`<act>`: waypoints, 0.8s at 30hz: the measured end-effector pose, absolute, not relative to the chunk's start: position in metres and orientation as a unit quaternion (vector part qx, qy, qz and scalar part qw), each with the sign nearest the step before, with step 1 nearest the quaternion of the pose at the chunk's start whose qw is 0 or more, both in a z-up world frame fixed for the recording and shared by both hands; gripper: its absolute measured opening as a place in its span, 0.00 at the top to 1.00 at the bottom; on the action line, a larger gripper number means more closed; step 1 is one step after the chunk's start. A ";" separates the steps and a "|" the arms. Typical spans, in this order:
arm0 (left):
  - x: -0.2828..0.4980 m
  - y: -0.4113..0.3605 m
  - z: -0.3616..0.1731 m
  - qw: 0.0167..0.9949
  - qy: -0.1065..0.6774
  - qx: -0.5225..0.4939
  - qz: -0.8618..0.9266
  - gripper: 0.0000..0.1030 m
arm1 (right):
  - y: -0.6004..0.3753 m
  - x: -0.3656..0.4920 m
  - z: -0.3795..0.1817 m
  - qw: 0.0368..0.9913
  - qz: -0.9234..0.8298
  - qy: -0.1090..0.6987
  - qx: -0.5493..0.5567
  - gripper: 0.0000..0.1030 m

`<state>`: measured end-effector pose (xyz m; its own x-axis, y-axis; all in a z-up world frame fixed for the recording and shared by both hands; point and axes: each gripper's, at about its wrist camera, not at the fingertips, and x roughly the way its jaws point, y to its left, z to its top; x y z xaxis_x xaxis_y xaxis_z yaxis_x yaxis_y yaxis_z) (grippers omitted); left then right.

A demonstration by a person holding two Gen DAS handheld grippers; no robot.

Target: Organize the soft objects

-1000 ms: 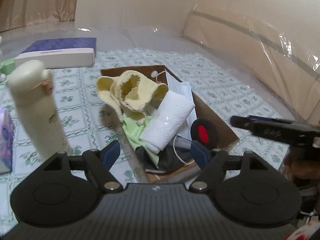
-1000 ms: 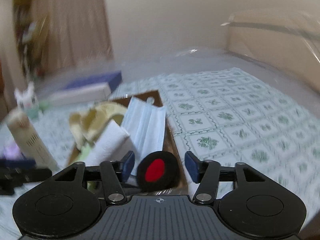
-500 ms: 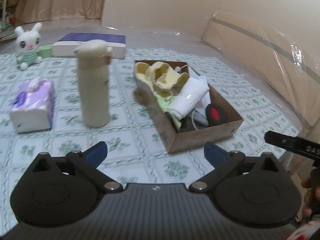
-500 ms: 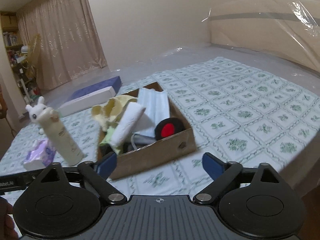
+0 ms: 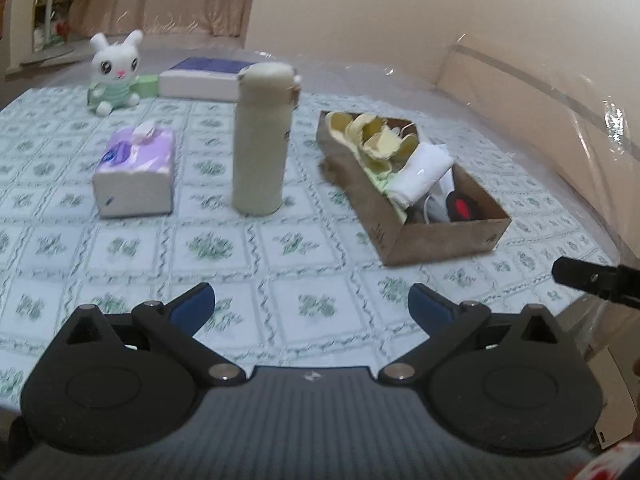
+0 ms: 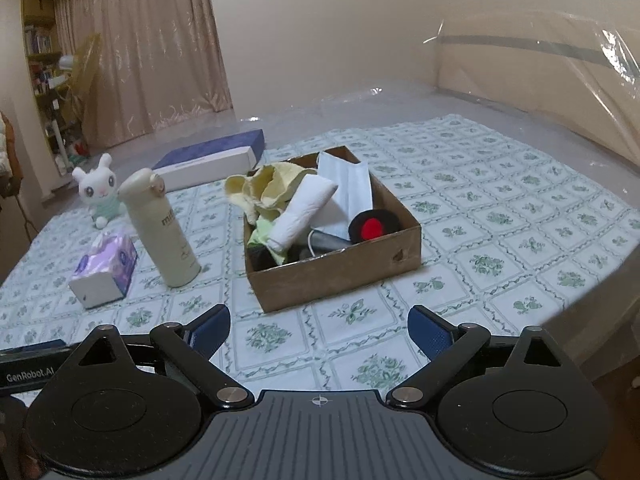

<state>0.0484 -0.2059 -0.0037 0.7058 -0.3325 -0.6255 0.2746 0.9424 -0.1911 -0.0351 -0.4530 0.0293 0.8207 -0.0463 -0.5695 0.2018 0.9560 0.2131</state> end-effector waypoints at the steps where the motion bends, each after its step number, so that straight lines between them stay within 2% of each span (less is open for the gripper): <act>1: 0.047 -0.204 -0.004 0.922 0.352 -0.040 -0.160 0.01 | -0.450 -0.035 0.031 0.945 -0.066 0.293 0.127 0.08; 24: 0.017 -0.196 0.022 0.925 0.345 -0.017 -0.159 0.01 | -0.427 -0.062 0.061 0.950 -0.088 0.290 0.077 0.08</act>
